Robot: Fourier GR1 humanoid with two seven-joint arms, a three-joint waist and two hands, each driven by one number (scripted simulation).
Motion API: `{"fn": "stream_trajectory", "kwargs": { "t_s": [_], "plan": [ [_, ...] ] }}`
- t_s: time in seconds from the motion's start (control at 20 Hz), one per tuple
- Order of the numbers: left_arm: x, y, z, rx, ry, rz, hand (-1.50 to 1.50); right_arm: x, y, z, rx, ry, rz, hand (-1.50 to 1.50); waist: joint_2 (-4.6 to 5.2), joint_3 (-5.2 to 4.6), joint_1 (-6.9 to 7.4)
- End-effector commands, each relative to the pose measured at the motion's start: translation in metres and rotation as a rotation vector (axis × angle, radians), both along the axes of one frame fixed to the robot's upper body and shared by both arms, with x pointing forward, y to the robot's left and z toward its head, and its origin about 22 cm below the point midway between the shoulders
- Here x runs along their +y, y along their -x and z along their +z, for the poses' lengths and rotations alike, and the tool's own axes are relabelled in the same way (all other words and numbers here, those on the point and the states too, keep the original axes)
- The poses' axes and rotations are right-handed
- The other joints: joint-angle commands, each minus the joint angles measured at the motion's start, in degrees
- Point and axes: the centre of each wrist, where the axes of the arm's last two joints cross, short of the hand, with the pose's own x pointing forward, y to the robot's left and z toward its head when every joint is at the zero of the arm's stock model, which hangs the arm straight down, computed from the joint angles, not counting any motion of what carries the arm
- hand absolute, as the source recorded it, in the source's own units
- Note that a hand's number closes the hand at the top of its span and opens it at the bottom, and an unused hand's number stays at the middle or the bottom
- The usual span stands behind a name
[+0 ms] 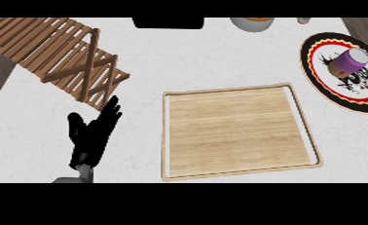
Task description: Pick the can from the tray and place it in the plate
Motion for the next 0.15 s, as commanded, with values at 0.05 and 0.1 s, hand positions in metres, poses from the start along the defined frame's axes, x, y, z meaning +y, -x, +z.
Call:
{"fn": "stream_trajectory", "kwargs": {
  "t_s": [0.05, 0.1],
  "plan": [
    [-0.007, -0.014, 0.012, 0.016, 0.022, 0.008, 0.0, 0.002, -0.005, 0.001, -0.012, 0.018, 0.042, -1.5, -0.16, -0.09, -0.18],
    [-0.01, 0.016, -0.004, 0.015, 0.007, -0.001, 0.0, 0.008, 0.008, -0.018, -0.011, -0.002, 0.049, -1.5, -0.32, -0.13, -0.18]
  ]
}}
